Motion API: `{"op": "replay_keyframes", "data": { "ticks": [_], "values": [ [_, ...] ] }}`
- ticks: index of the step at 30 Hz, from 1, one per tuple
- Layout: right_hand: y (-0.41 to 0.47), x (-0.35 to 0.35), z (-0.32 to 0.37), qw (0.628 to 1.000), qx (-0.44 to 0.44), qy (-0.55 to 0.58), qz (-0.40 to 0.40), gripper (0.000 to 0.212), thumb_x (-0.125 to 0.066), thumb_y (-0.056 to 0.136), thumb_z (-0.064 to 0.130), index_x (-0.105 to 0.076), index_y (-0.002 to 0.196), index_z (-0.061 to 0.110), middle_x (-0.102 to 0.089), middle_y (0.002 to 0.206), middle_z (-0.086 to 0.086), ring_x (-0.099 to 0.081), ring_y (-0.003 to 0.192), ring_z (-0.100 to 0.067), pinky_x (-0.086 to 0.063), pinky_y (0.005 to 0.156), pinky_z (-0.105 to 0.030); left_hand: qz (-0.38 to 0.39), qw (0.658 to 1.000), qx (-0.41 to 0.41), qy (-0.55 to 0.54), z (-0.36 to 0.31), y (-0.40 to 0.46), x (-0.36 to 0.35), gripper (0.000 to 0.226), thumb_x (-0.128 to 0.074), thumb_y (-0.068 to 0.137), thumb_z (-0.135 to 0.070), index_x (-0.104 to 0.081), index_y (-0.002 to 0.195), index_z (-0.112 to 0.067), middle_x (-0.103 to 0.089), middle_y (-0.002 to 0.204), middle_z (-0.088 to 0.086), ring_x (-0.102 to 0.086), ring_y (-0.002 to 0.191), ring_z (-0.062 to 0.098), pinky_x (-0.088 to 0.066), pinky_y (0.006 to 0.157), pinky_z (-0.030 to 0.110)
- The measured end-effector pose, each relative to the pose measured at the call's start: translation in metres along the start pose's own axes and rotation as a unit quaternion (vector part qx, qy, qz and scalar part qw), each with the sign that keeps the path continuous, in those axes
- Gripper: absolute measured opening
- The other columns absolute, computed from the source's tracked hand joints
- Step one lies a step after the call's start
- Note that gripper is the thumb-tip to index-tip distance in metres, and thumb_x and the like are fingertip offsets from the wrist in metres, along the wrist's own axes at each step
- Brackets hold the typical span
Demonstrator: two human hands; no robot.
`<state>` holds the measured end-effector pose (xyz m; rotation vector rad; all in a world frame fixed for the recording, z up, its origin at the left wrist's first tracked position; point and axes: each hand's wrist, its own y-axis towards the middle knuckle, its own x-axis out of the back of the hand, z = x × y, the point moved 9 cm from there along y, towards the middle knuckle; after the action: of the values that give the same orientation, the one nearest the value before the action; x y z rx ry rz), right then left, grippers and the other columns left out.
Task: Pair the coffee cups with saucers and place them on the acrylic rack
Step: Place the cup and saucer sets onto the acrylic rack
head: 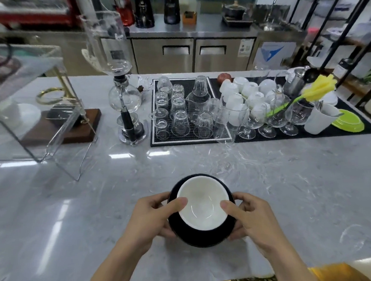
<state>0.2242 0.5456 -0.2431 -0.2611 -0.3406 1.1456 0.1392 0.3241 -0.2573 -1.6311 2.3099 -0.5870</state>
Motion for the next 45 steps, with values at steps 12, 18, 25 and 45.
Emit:
{"op": "replay_keyframes", "data": {
  "ticks": [12, 18, 25, 45],
  "values": [
    [-0.008, -0.093, 0.072, 0.993, 0.087, -0.019, 0.078, 0.022, -0.078, 0.081, 0.015, -0.070, 0.098, 0.026, -0.049, 0.071, -0.015, -0.066, 0.059, -0.036, -0.061, 0.053, -0.046, -0.086, 0.992, -0.067, -0.070, -0.031, -0.037, 0.099, 0.054, -0.083, 0.064, -0.032, -0.076, 0.114, -0.014, -0.059, 0.082, 0.018, -0.061, 0.049, 0.019, -0.059, 0.054, 0.035],
    [-0.019, -0.149, 0.117, 0.982, 0.141, -0.024, 0.124, 0.019, -0.078, 0.081, 0.011, -0.074, 0.093, 0.024, -0.047, 0.071, -0.015, -0.065, 0.051, -0.027, -0.061, 0.053, -0.049, -0.143, 0.978, -0.108, -0.106, -0.056, -0.067, 0.157, 0.052, -0.084, 0.061, -0.029, -0.077, 0.111, -0.017, -0.053, 0.072, 0.016, -0.059, 0.048, 0.019, -0.062, 0.056, 0.043],
    [-0.045, -0.207, 0.175, 0.963, 0.200, -0.022, 0.177, 0.026, -0.086, 0.073, 0.017, -0.077, 0.091, 0.033, -0.041, 0.072, -0.016, -0.065, 0.052, -0.025, -0.061, 0.052, -0.048, -0.194, 0.958, -0.175, -0.119, -0.097, -0.106, 0.213, 0.029, -0.083, 0.061, -0.026, -0.083, 0.088, -0.032, -0.051, 0.058, 0.007, -0.061, 0.048, 0.017, -0.062, 0.055, 0.042],
    [-0.093, -0.320, 0.332, 0.908, 0.349, -0.027, 0.229, 0.032, -0.082, 0.057, 0.033, -0.077, 0.089, 0.038, -0.045, 0.069, -0.010, -0.071, 0.055, -0.025, -0.062, 0.053, -0.047, -0.277, 0.901, -0.314, -0.116, -0.210, -0.158, 0.344, 0.045, -0.091, 0.055, -0.026, -0.082, 0.099, -0.024, -0.066, 0.068, 0.010, -0.069, 0.052, 0.024, -0.062, 0.052, 0.038]
  ]
}}
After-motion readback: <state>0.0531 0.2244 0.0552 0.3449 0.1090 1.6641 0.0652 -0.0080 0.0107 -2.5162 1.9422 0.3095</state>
